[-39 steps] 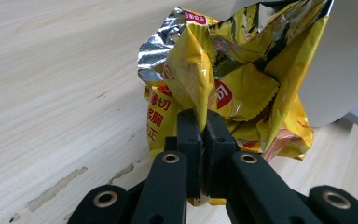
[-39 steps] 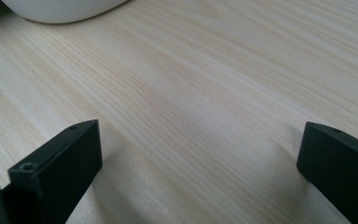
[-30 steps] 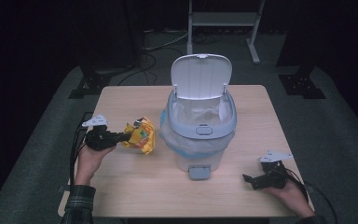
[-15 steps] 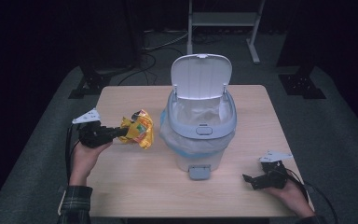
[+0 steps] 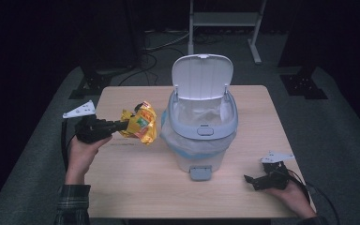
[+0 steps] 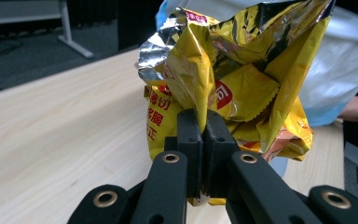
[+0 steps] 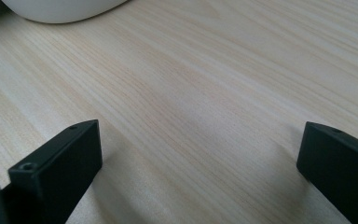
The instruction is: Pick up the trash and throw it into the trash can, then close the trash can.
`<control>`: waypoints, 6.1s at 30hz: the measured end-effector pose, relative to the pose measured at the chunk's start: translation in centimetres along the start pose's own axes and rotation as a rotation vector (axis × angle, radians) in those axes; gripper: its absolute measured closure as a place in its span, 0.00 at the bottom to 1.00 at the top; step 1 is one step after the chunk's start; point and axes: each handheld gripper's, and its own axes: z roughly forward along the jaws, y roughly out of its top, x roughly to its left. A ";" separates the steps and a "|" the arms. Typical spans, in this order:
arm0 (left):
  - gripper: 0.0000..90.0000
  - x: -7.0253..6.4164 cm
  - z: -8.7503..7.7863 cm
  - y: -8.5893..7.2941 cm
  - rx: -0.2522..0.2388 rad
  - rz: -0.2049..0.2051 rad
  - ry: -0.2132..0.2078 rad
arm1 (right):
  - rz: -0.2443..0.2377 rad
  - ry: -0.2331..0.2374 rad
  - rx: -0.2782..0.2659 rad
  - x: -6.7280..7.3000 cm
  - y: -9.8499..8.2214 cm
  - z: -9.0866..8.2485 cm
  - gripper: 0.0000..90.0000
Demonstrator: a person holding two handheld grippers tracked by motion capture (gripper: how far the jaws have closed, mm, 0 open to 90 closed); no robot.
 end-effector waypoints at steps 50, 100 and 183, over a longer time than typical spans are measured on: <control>0.97 -5.3 6.9 12.3 -0.112 0.166 -0.284 | 0.001 0.000 -0.001 0.0 0.0 0.0 0.00; 0.80 -6.2 12.9 13.1 -0.069 0.200 -0.267 | 0.000 0.000 -0.001 0.0 0.0 0.0 0.00; 1.00 -2.3 10.7 15.2 -0.111 0.174 -0.259 | 0.001 0.001 0.000 0.0 0.0 0.0 0.00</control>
